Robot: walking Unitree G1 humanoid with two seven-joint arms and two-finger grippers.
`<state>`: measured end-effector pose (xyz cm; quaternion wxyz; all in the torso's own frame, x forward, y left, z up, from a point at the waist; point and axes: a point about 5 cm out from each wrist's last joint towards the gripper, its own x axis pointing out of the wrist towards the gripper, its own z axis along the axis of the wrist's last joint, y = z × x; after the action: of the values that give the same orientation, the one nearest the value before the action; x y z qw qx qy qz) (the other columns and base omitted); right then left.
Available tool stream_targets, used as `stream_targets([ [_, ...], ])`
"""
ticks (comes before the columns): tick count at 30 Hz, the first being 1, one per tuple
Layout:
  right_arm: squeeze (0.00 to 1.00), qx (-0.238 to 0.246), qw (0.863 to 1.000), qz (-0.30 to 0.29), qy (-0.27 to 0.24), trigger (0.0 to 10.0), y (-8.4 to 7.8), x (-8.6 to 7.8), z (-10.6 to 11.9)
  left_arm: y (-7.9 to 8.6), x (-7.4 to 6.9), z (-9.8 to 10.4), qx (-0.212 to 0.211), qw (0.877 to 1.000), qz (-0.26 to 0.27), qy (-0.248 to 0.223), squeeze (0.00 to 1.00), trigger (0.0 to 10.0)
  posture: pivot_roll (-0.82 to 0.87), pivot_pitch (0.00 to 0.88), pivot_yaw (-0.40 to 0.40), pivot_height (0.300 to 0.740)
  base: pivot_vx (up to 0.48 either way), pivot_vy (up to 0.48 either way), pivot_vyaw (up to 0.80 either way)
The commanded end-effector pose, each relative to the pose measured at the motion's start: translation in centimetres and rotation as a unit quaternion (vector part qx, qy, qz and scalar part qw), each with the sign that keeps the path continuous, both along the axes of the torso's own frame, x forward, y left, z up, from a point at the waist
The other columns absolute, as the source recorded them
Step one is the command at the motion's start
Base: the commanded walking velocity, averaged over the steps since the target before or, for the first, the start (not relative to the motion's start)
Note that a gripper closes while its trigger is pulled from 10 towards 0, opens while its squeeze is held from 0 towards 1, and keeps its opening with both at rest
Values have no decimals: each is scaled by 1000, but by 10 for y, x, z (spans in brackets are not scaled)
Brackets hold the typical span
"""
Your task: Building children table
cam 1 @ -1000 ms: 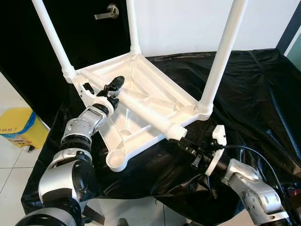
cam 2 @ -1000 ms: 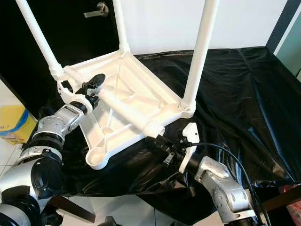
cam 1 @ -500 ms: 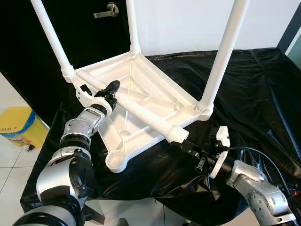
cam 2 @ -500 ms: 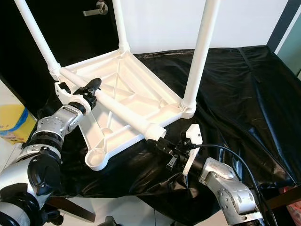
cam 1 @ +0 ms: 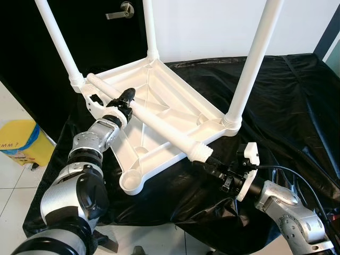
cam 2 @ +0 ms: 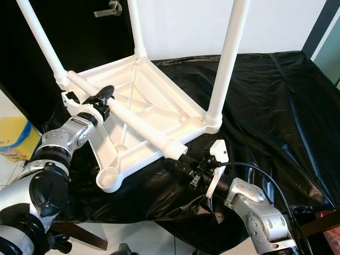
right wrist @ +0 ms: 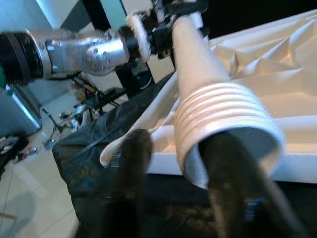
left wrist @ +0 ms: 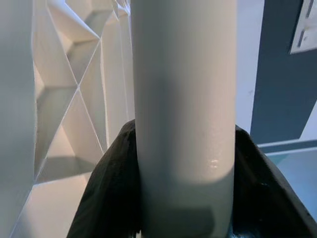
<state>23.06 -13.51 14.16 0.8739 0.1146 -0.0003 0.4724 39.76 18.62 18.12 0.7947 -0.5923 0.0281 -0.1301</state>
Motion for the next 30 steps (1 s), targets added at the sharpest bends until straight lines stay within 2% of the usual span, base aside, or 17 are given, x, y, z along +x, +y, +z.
stream_targets([
  [1, 1000, 5, 1000, 0, 4, 10000, -3, -3, 0, 4, 0, 9, -26, 998, -7, -52, 0, 10000, -140, 14, 41, 740, 0, 0, 0],
  [5, 1000, 7, 1000, -4, 6, 10000, -6, -4, 0, 7, 0, 8, -30, 998, 0, -49, 0, 10000, -140, 11, 40, 740, 0, 0, 0],
  [6, 0, 10, 1000, -11, 11, 10000, -11, -5, -1, 11, -1, 8, -31, 998, 7, -46, 0, 10000, -143, 8, 42, 740, 0, 0, 0],
  [10, 0, -2, 1000, -18, 15, 10000, -17, -6, -3, 14, -1, 8, -30, 998, 13, -45, 0, 10000, -145, 7, 43, 740, 0, 0, 0],
  [11, 0, -66, 997, -25, 16, 10000, -31, -6, -9, 19, 0, 12, -20, 998, 22, -55, 0, 10000, -162, 0, 55, 740, 0, 0, 0],
  [13, 0, -96, 995, -38, 3, 10000, -39, -1, -5, 15, 1, 19, -1, 997, 15, -75, 0, 10000, -161, 0, 55, 740, 0, 0, 0],
  [18, 0, -97, 994, -47, -6, 10000, -42, 2, 0, 12, 2, 22, 10, 996, 9, -85, 0, 10000, -161, 0, 55, 740, 0, 0, 0],
  [19, 0, -99, 993, -57, -21, 10000, -43, 6, 7, 7, 3, 26, 32, 995, 3, -95, 0, 10000, -164, 0, 56, 740, 0, 0, 0],
  [22, 0, -101, 992, -59, -37, 10000, -41, 9, 14, 0, 4, 31, 53, 993, -6, -109, 0, 10000, -163, 0, 55, 740, 0, 0, 0],
  [24, 0, -97, 992, -58, -58, 10000, -35, 14, 24, -14, 4, 40, 106, 985, -23, -136, 0, 10000, -158, 0, 53, 740, 0, 0, 0],
  [26, 0, -97, 992, -58, -58, 10000, -35, 14, 24, -14, 4, 40, 106, 985, -23, -136, 0, 10000, -158, 0, 53, 740, 0, 0, 0],
  [28, 0, -95, 991, -54, -73, 10000, -27, 18, 33, -30, 3, 54, 163, 971, -39, -173, 0, 10000, -150, 0, 50, 740, 0, 0, 0],
  [30, 0, -95, 991, -54, -73, 10000, -27, 18, 33, -30, 3, 54, 163, 971, -39, -173, 0, 10000, -150, 0, 50, 740, 0, 0, 0],
])
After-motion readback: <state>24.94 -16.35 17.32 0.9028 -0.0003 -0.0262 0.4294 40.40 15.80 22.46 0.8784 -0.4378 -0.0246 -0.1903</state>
